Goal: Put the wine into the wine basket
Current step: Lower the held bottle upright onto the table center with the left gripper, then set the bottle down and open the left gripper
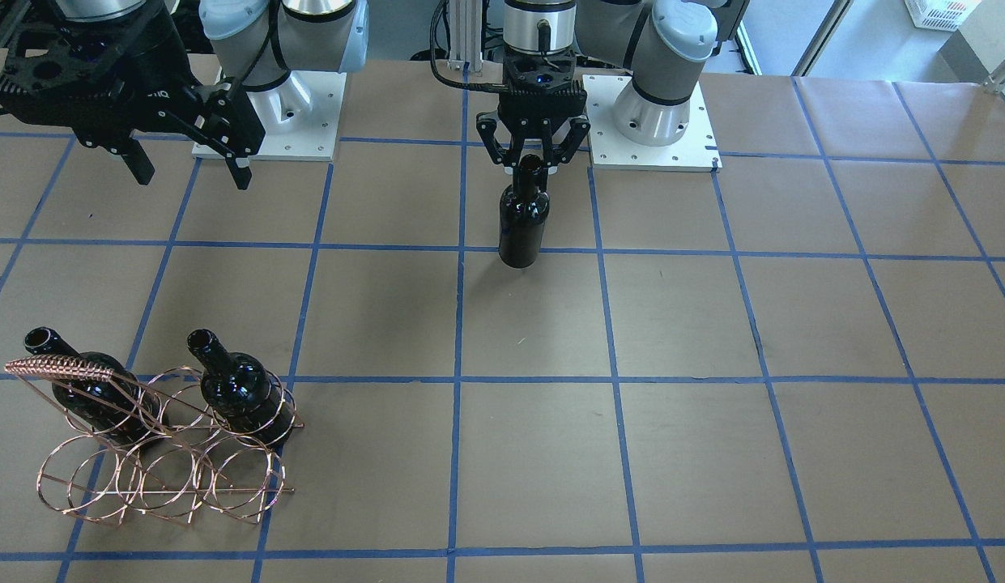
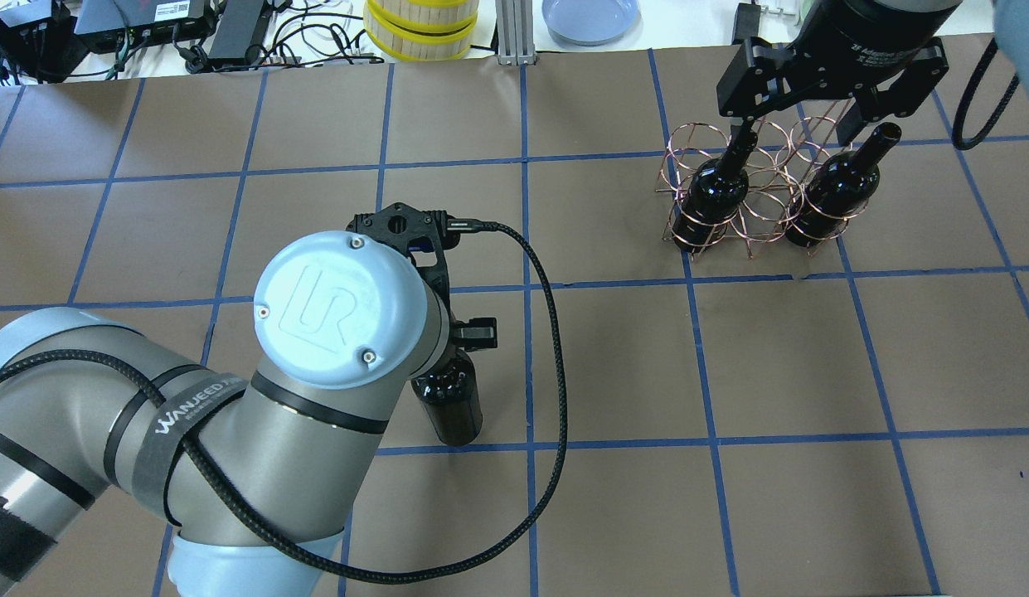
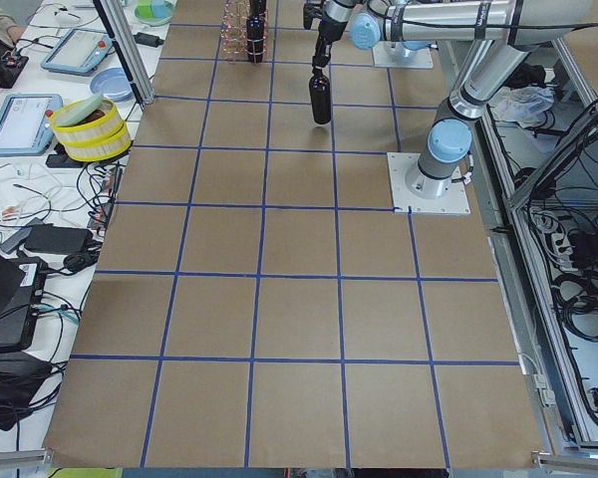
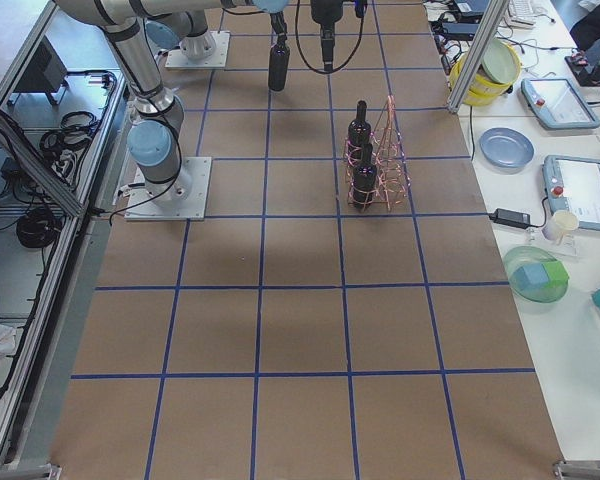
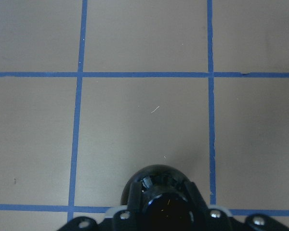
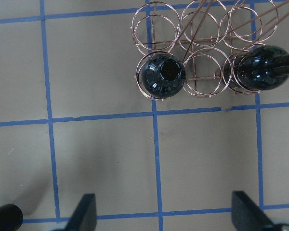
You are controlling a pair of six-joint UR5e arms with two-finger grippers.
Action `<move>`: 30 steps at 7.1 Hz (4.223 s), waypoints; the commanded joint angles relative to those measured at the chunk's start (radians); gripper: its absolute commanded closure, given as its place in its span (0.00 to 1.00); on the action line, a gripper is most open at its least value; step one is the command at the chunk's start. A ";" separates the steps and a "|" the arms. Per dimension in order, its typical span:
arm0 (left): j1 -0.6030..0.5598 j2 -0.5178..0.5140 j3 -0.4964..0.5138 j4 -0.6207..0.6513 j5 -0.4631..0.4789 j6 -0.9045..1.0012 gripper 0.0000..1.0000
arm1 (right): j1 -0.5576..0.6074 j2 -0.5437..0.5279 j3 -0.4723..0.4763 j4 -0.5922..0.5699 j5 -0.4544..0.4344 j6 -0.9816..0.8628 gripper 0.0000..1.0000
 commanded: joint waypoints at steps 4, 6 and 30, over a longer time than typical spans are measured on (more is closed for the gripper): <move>-0.009 0.002 -0.003 0.015 0.088 -0.042 1.00 | 0.000 0.000 0.000 0.000 -0.002 0.001 0.00; 0.002 -0.008 -0.002 0.054 0.089 -0.036 1.00 | -0.001 0.000 0.000 0.000 -0.002 0.000 0.00; 0.035 -0.065 -0.025 0.086 0.040 -0.036 0.86 | 0.000 -0.002 0.000 0.002 0.000 0.000 0.00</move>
